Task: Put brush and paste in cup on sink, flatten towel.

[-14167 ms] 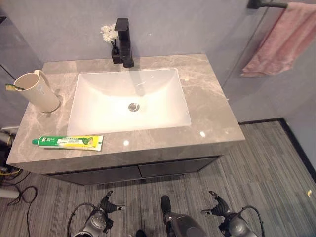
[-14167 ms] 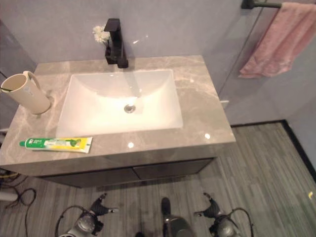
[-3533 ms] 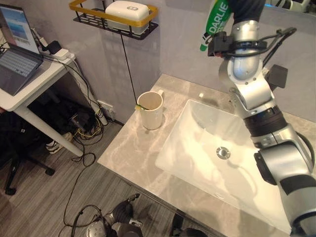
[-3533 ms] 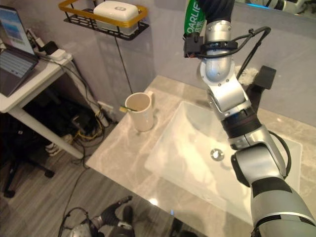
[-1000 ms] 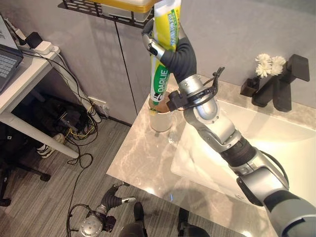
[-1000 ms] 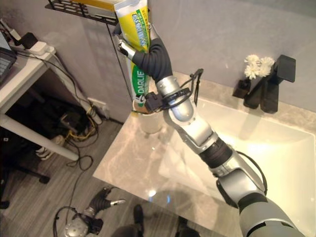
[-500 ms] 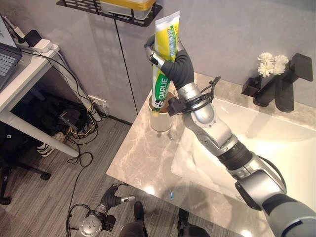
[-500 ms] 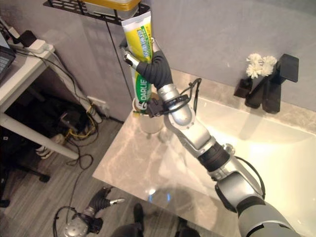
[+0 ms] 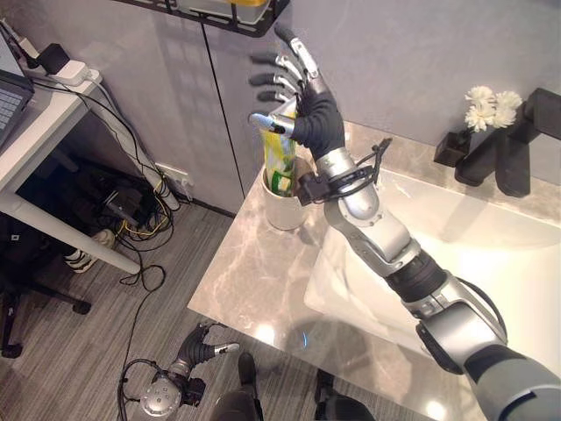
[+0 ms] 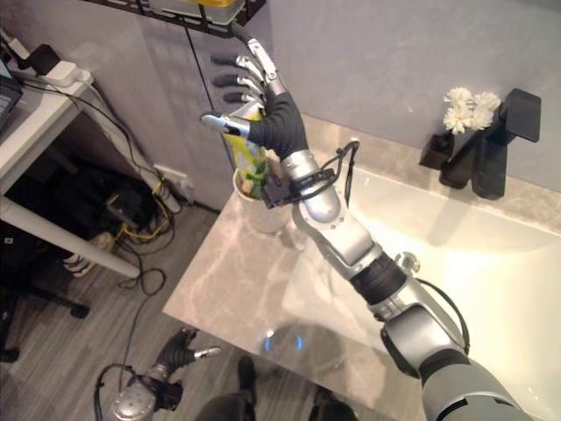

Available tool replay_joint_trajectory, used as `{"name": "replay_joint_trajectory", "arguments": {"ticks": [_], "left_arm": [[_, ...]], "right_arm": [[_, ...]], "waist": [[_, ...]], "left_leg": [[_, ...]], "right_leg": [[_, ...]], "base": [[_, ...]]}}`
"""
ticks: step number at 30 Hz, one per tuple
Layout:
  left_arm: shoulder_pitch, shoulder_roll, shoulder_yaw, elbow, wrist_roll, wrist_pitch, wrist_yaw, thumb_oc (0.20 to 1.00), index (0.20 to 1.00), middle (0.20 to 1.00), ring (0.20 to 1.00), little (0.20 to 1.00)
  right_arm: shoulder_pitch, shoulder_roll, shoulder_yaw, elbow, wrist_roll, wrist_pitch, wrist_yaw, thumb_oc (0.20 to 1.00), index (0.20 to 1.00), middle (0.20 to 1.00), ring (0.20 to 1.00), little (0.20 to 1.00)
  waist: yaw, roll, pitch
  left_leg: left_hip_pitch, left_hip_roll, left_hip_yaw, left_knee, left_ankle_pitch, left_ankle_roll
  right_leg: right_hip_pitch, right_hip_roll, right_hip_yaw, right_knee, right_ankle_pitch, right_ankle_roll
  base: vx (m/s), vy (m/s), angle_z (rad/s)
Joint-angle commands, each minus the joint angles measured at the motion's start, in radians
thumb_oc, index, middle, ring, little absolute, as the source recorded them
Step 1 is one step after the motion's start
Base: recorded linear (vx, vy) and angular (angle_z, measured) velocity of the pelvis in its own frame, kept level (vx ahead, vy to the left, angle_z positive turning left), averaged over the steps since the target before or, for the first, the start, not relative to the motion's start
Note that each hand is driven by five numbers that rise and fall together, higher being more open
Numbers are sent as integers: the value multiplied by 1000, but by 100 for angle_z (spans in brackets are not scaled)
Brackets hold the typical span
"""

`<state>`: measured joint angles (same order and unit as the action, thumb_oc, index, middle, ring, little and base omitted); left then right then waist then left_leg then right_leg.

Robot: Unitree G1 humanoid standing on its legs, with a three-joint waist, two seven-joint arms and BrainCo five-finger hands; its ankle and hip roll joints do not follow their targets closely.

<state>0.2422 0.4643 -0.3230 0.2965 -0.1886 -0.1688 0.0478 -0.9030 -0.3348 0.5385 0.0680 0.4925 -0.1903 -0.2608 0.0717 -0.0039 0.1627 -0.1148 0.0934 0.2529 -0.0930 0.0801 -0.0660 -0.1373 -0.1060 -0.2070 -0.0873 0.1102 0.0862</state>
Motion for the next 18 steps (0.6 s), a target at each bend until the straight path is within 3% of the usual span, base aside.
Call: {"name": "replay_joint_trajectory", "arguments": {"ticks": [1, 8, 13, 15, 16, 17, 18], "left_arm": [[-48, 30, -13, -17, -1, -36, 8, 1000, 1000, 1000, 1000, 1000], [-69, 23, -36, 4, 35, -31, 5, 1000, 1000, 1000, 1000, 1000], [-80, 12, -58, 16, 84, -33, -12, 1000, 1000, 1000, 1000, 1000], [-76, 1, -60, 39, 88, -34, -23, 1000, 1000, 1000, 1000, 1000], [-78, 1, -61, 40, 88, -35, -22, 1000, 1000, 1000, 1000, 1000], [-74, 1, -52, 54, 82, -37, -23, 1000, 1000, 1000, 1000, 1000], [-71, 0, -50, 63, 81, -38, -24, 1000, 1000, 1000, 1000, 1000]], "right_arm": [[-61, -17, -77, -86, -73, -55, -15, 1000, 1000, 1000, 1000, 1000], [-36, -60, -121, -141, -170, -51, -48, 1000, 1000, 1000, 1000, 1000], [59, -143, -255, -238, -281, -62, -105, 1000, 1000, 1000, 1000, 1000], [118, -218, -354, -288, -337, -70, -134, 1000, 1000, 1000, 1000, 1000], [119, -219, -356, -291, -338, -69, -134, 1000, 1000, 1000, 1000, 1000], [142, -251, -400, -304, -336, -74, -148, 1000, 1000, 1000, 1000, 1000], [158, -268, -427, -308, -341, -77, -159, 1000, 1000, 1000, 1000, 1000]], "waist": [[18, -46, 0], [1, -47, -18], [-42, -50, -40], [-80, -50, -38], [-77, -52, -38], [-99, -57, -31], [-114, -55, -28]], "left_leg": [[60, 23, 20, 6, -17, -34], [81, 17, 26, 6, -30, -28], [120, -9, 44, 6, -62, -3], [143, -27, 72, 6, -84, 12], [140, -29, 75, 6, -80, 14], [140, -40, 111, 6, -84, 21], [142, -42, 126, 6, -93, 21]], "right_leg": [[30, -108, -21, 0, 63, 84], [37, -112, -6, 0, 65, 89], [51, -119, 27, 0, 73, 100], [39, -128, 56, 5, 111, 121], [35, -129, 59, 3, 117, 120], [0, -133, 94, 6, 181, 145], [-16, -136, 112, 6, 207, 159]], "base": [[0, 0, 0], [-8, 26, -1], [-1, 130, -4], [-15, 154, -12], [-71, 139, -34], [-90, 124, -51], [-94, 122, -63]]}}
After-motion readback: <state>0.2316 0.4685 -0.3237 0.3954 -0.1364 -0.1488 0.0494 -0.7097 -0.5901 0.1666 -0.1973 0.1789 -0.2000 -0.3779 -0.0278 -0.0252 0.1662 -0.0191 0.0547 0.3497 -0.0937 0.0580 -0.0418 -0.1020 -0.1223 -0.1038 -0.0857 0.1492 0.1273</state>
